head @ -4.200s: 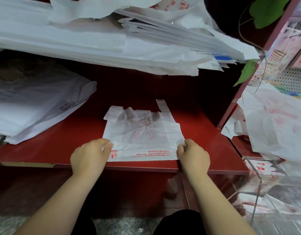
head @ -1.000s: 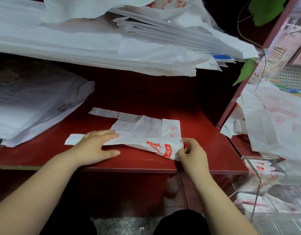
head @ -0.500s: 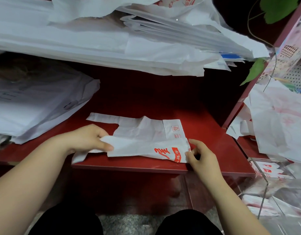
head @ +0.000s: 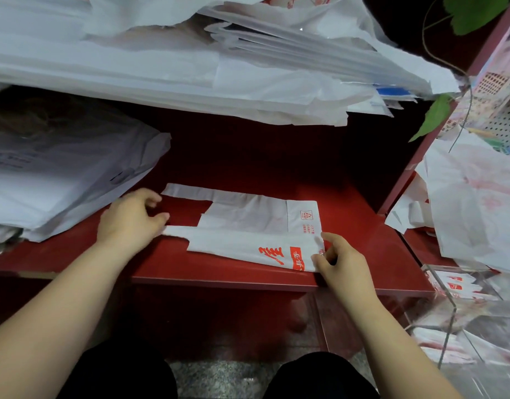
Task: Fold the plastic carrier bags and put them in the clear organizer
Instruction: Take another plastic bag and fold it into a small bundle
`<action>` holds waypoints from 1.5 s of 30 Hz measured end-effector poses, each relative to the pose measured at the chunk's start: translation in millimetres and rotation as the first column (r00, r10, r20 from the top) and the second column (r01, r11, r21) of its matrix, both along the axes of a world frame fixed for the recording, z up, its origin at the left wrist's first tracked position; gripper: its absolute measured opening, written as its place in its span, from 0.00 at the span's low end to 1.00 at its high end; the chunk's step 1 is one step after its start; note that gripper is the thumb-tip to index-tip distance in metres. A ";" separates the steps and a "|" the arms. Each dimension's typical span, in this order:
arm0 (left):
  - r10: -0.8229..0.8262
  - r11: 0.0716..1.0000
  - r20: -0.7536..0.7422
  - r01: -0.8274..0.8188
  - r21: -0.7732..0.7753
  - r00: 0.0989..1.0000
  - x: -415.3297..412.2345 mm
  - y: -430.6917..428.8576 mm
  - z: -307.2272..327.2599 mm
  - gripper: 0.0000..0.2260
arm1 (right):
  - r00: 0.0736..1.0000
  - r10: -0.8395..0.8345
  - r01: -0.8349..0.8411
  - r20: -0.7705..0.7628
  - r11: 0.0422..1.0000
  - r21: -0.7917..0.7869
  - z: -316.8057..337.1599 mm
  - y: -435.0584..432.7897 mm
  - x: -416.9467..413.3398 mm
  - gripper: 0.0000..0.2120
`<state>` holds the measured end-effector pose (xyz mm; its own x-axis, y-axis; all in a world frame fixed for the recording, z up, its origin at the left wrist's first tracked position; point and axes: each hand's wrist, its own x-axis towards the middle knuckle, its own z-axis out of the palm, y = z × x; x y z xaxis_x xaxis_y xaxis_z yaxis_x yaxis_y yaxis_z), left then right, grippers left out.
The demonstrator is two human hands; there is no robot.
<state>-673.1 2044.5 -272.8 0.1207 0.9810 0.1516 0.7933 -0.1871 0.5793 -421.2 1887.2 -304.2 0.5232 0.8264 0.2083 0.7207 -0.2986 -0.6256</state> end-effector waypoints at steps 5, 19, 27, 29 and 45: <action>-0.474 0.733 -0.224 0.523 0.436 0.851 50.2 -46.6 -7.9 0.18 | 1.000 -0.020 0.020 -0.003 1.000 -0.007 1.1 1.1 -2.1 0.21; -0.543 0.823 -0.428 0.559 -0.100 0.723 110.1 -70.7 -32.6 0.22 | 0.991 -0.049 0.054 0.121 0.998 -0.040 -1.9 4.1 -3.9 0.17; -0.508 0.831 -0.467 0.555 -0.045 0.724 109.0 -69.9 -32.5 0.24 | 0.880 0.184 -0.183 0.437 0.982 -0.044 -1.0 17.6 -8.9 0.15; -0.516 0.832 -0.467 0.550 -0.075 0.718 108.4 -68.5 -32.7 0.27 | 0.846 0.295 -0.191 0.444 0.945 -0.264 3.7 19.3 -16.0 0.28; -0.309 0.949 -0.512 0.227 -0.218 0.801 33.9 -58.9 -25.0 0.29 | 0.878 0.331 -0.140 0.346 0.869 -0.475 -2.8 0.6 -9.6 0.42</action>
